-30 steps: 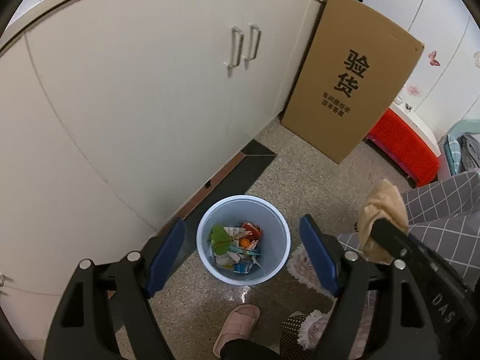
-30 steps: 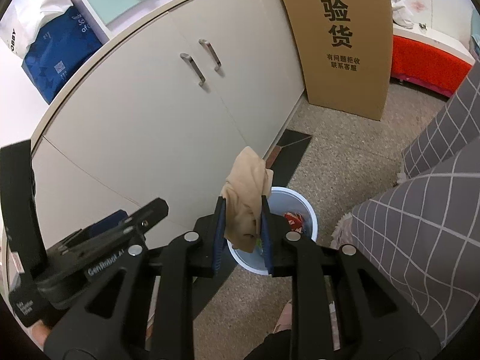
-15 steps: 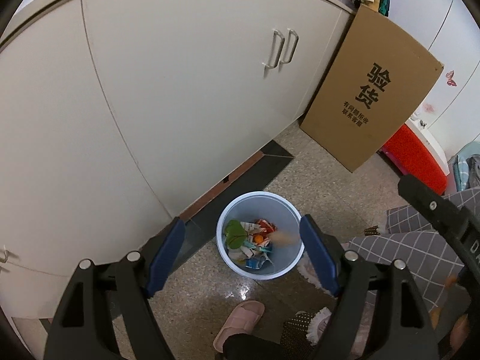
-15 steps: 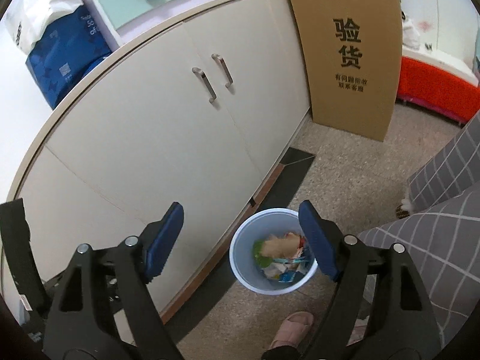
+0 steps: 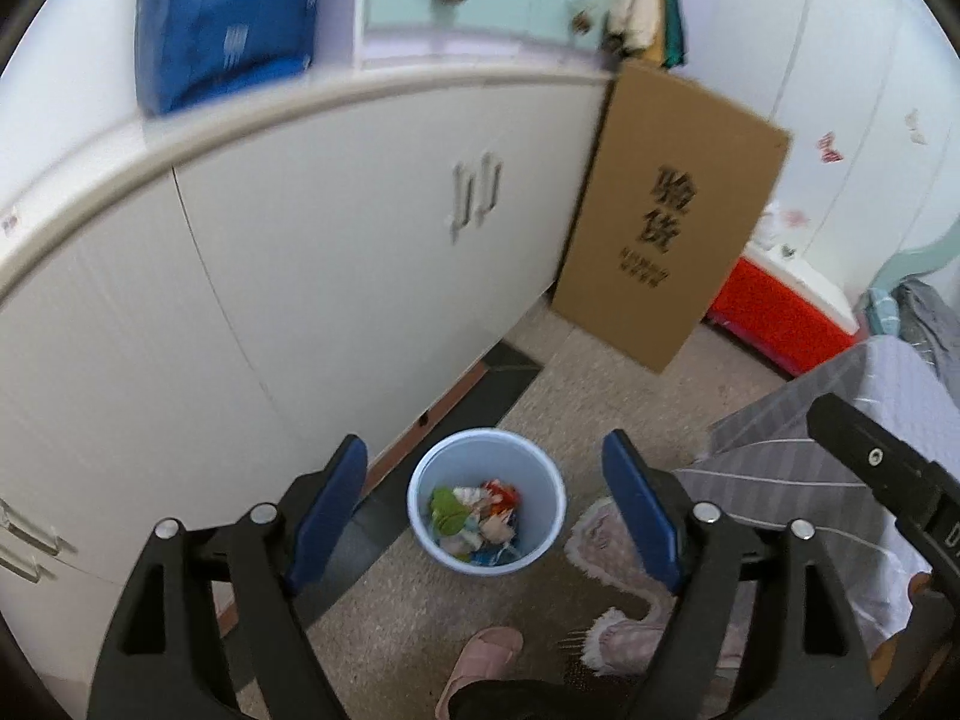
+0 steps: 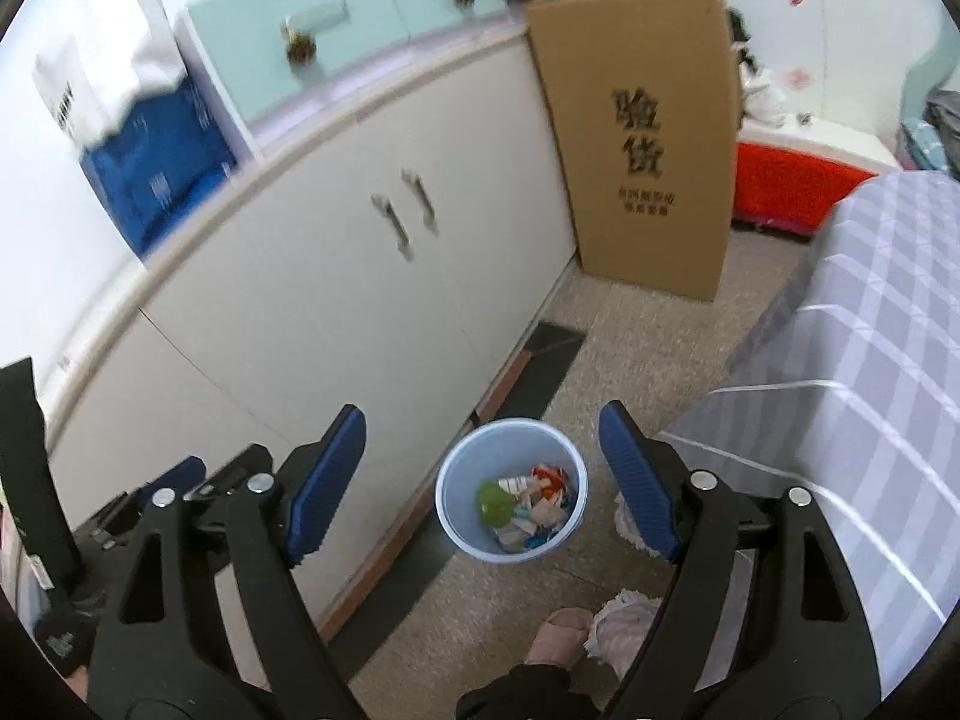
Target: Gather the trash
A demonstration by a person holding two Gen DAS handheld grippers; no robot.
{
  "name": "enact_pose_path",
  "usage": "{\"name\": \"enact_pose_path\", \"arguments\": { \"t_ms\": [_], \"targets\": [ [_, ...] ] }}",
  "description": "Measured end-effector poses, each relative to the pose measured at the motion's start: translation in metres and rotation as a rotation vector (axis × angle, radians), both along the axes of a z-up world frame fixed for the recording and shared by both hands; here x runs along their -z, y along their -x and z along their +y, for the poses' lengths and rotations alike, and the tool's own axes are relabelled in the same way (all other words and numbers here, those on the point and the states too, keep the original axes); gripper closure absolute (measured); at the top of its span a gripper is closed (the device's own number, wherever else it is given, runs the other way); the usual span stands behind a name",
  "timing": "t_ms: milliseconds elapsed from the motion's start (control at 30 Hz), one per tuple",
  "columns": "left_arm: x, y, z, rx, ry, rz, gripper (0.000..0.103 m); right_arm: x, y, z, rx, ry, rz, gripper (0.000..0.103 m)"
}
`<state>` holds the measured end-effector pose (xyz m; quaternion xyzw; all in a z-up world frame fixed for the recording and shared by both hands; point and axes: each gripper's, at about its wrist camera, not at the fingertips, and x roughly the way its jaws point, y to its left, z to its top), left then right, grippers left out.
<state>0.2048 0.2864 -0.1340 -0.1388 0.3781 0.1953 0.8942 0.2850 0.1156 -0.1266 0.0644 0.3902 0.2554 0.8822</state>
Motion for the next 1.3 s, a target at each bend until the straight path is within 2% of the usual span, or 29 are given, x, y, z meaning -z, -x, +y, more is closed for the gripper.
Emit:
{"name": "enact_pose_path", "arguments": {
  "t_ms": [167, 333, 433, 733, 1067, 1300],
  "targets": [
    [-0.038, 0.028, -0.044, 0.067, -0.018, -0.075, 0.021, -0.04, 0.043, -0.045, 0.041, -0.026, -0.102, 0.021],
    [-0.068, 0.058, -0.098, 0.127, -0.095, -0.139, 0.019, -0.069, 0.087, -0.093, 0.093, -0.014, -0.188, 0.019],
    [-0.084, 0.079, -0.122, 0.155, -0.117, -0.179, 0.019, -0.083, 0.119, -0.121, 0.116, -0.011, -0.243, 0.017],
    [-0.131, 0.143, -0.189, 0.21, -0.203, -0.329, 0.014, -0.11, 0.192, -0.192, 0.228, -0.02, -0.352, 0.014],
    [-0.161, 0.189, -0.239, 0.29, -0.223, -0.418, 0.009, -0.133, 0.263, -0.24, 0.324, -0.023, -0.471, 0.011],
    [-0.175, 0.212, -0.272, 0.329, -0.256, -0.469, 0.008, -0.144, 0.294, -0.266, 0.353, -0.043, -0.512, 0.011]
  ]
}}
